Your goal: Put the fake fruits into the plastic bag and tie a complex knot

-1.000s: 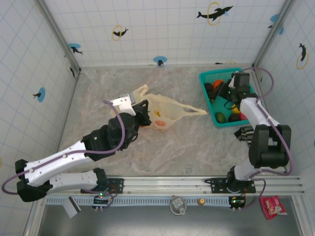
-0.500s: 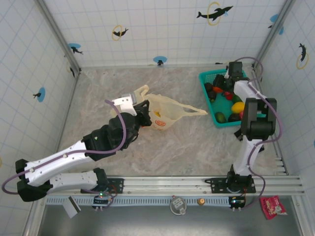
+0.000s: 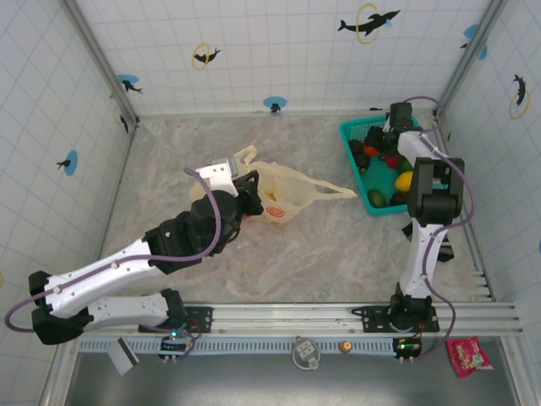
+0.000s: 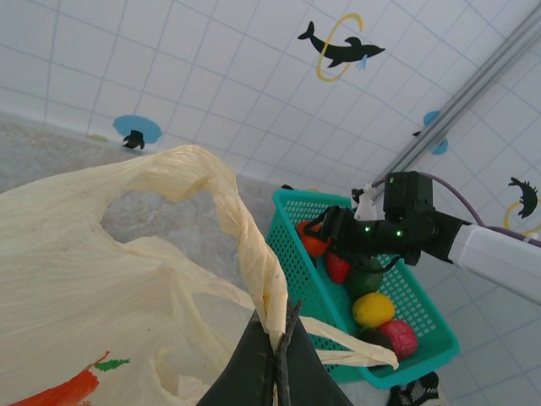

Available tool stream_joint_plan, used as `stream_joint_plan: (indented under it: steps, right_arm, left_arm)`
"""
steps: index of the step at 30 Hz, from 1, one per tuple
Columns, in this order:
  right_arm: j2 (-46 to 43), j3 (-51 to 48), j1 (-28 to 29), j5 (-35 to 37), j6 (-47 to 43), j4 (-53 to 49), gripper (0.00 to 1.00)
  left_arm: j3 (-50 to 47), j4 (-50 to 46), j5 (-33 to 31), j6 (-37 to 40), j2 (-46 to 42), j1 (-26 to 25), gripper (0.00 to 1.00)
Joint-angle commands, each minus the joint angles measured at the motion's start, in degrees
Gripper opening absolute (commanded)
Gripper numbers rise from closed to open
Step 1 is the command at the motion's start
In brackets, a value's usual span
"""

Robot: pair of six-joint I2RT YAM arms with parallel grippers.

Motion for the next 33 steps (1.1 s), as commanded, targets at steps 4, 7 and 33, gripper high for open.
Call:
stream_joint_plan:
  steps: [4,7,33]
  right_arm:
    - [3.96,4.20,0.25,-0.95,-0.02,-2.53,0.69]
    - [3.32,4.15,0.32,-1.57,-0.08,-2.99,0.63]
    - [-32.18,-20.72,3.37,-3.69,4.08,11.16,0.58]
  left_arm:
    - [2.45,-1.68,-0.58,-0.29,0.80,0.19,0.00]
    - [2.41,-1.73,-0.63,-0.40,0.81,0.16,0.00]
    - [0.51,-1.55,-1.32,-0.34,-2.17,0.16,0.00]
